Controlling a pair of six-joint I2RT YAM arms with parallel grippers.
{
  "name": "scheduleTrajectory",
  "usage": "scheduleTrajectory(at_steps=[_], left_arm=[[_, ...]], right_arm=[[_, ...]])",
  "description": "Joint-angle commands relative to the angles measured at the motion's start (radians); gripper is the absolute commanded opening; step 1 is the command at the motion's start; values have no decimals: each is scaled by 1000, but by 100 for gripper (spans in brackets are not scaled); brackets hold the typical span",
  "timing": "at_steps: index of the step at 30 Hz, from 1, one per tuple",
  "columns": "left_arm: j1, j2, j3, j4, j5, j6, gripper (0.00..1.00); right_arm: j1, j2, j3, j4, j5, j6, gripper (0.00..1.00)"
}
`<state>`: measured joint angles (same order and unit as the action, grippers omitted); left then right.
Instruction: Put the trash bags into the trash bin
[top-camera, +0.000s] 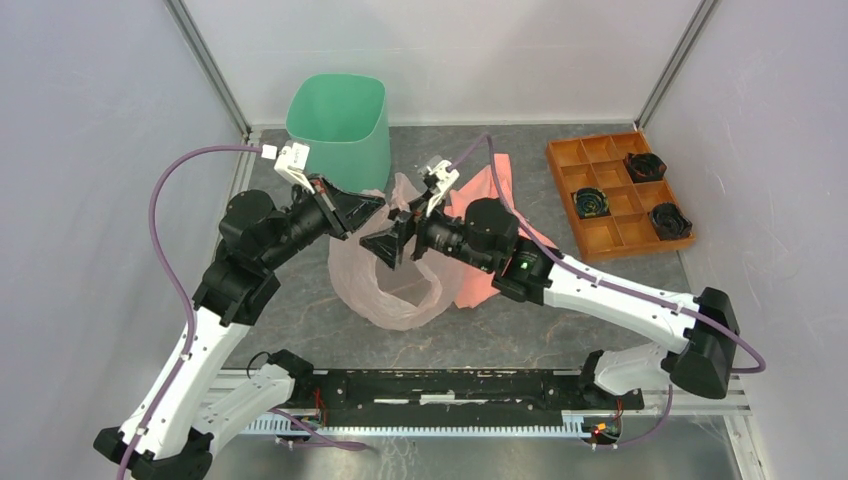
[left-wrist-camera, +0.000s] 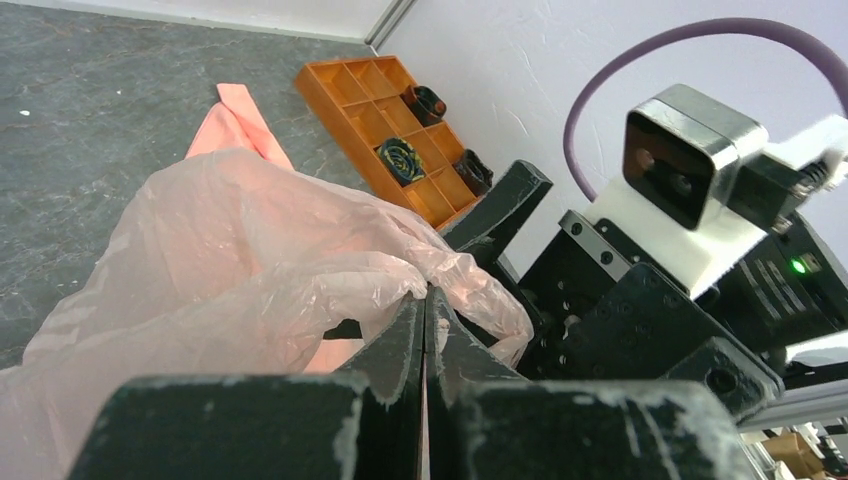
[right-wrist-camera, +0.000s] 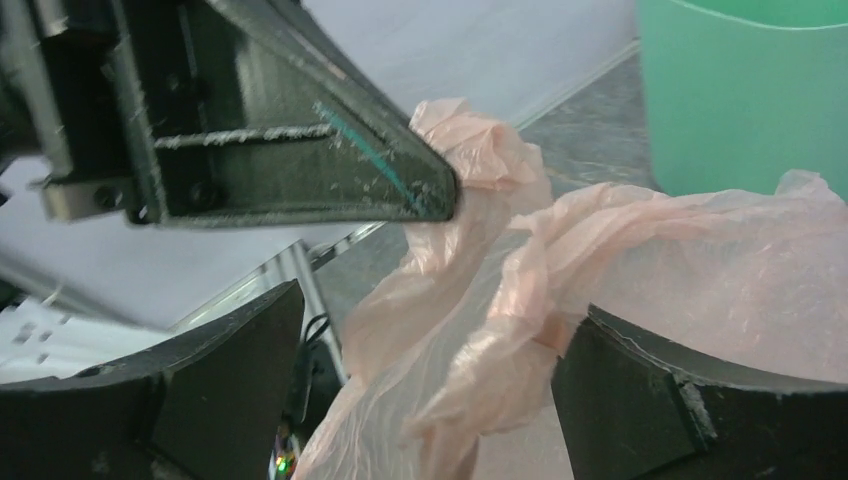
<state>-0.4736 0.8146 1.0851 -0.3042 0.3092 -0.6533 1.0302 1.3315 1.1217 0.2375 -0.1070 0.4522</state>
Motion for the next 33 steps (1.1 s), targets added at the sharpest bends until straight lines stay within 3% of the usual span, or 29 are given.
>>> scheduleTrajectory(at_steps=[1,5,6,7,8,10,12,14,17,22,29,33], left_arm=[[-2,-4,14,10,-33,-39,2],[-2,7,30,-19,-52,-41,5],[-2,9,35,-28,-60,-38,9],[-2,8,45,-46,-67,-33,16],[-2,8,59,-65,-86,-21,25],[-2,4,100,-148,-177,11,37],[-2,8,152,-276,-401,28,49],[-2,18,187,-369,-565,38,62],[0,45,202,-399,-659,68,77],[10,207,283,-382,-692,128,81],[134,522,487,-366,-892,157,93],[221,672,603,-357,-845,130,96]], right_arm=[[84,50,112,-77,382,-82,90],[180,124,202,-140,636,-137,85],[193,139,222,-153,668,-168,67],[196,147,230,-175,688,-182,34],[195,145,233,-206,732,-181,17],[195,99,177,-213,776,-209,7],[195,17,61,-150,754,-256,1],[191,-60,-32,-110,688,-288,1],[185,-141,-94,-136,612,-284,1],[185,-292,-242,-54,488,-326,1],[185,-385,-279,-97,519,-350,1],[185,-423,-301,-106,546,-353,1]])
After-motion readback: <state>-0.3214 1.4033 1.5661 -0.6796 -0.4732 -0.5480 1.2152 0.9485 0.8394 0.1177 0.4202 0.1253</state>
